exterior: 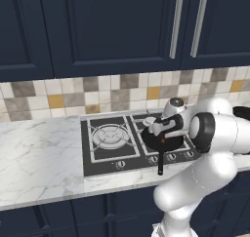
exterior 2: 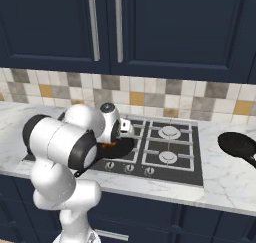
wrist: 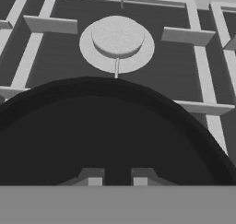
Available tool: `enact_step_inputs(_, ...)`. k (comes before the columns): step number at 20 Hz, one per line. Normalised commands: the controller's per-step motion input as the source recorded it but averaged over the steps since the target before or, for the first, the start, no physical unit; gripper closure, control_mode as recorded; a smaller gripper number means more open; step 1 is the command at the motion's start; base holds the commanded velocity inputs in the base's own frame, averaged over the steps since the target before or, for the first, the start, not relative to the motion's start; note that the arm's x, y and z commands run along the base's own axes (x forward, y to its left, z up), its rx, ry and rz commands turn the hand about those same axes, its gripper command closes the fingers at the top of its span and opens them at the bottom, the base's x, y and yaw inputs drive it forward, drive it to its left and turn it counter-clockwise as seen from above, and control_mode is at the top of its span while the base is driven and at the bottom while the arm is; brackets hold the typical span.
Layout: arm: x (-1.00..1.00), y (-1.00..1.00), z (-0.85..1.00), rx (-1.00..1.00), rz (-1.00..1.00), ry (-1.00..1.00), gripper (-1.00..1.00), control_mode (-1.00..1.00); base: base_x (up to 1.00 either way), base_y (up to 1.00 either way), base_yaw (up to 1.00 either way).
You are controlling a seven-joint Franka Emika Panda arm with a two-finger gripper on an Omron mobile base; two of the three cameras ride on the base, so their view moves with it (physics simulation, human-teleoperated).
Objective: Place both pans onto different burners. Then place the cucumber and the chicken drumstick on different pans.
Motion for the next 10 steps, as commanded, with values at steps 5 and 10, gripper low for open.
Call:
enact_step_inputs(5, 0.00, 0.02, -0.24, 0.00, 0.02, 0.00, 1.00, -1.00, 0.00, 0.00, 0.00)
enact_step_inputs(10, 0.00, 0.01, -0.23, 0.00, 0.03, 0.00, 1.00, -1.00, 0.00, 0.00, 0.00)
